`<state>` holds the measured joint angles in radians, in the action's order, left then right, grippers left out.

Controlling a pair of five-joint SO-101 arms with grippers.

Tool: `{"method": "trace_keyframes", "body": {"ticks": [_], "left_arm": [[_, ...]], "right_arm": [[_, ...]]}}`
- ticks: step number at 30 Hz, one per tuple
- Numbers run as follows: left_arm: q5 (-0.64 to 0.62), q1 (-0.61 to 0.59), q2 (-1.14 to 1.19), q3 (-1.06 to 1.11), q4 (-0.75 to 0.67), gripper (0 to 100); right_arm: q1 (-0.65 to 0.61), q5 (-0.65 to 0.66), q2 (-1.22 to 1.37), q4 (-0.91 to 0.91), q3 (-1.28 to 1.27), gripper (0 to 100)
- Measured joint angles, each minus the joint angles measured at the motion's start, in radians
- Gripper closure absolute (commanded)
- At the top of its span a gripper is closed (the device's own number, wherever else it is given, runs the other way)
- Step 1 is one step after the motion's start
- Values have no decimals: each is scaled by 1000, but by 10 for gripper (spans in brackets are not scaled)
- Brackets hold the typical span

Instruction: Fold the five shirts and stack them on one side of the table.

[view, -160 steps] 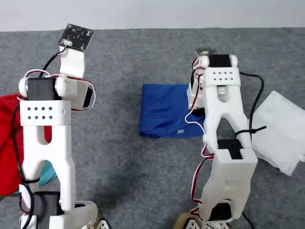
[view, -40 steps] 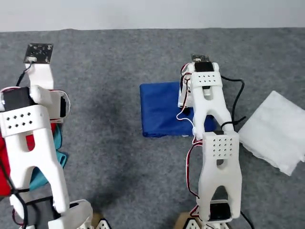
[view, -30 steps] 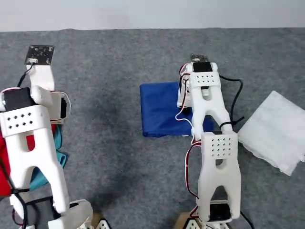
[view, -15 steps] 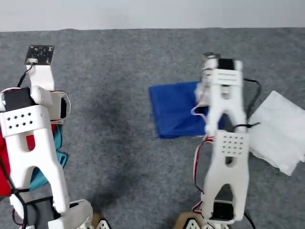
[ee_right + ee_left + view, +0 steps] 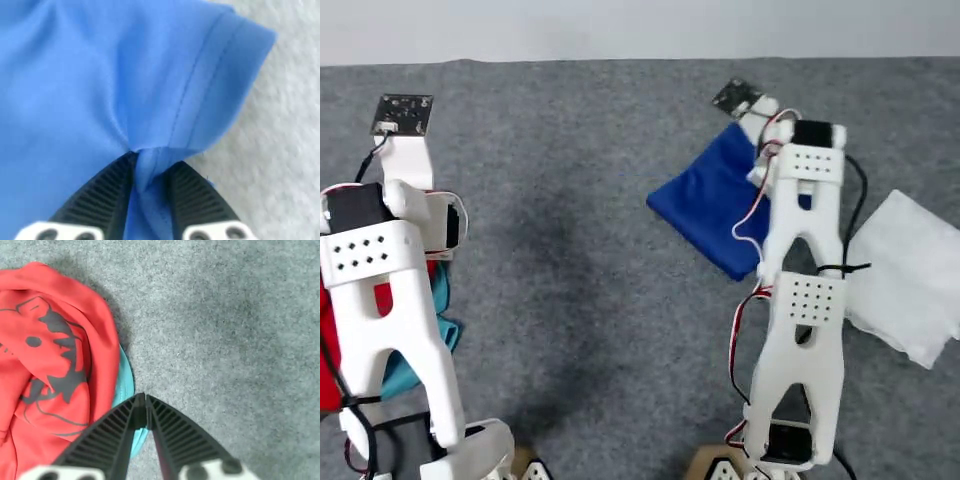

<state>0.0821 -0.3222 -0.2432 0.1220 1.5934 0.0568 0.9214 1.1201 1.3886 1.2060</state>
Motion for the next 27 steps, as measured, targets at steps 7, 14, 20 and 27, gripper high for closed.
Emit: {"method": "trace_keyframes", "body": {"ticks": [7, 14, 20, 27], "left_arm": [[0, 0, 0, 0, 0, 995], [0, 0, 0, 0, -3, 995], [0, 0, 0, 0, -3, 995], [0, 0, 0, 0, -3, 995]], "right_arm": [[2, -226, 21, -3, 89, 796], [2, -660, 21, 181, 292, 697], [-23, -1048, 21, 362, 374, 698], [-55, -1382, 21, 365, 382, 697]]}}
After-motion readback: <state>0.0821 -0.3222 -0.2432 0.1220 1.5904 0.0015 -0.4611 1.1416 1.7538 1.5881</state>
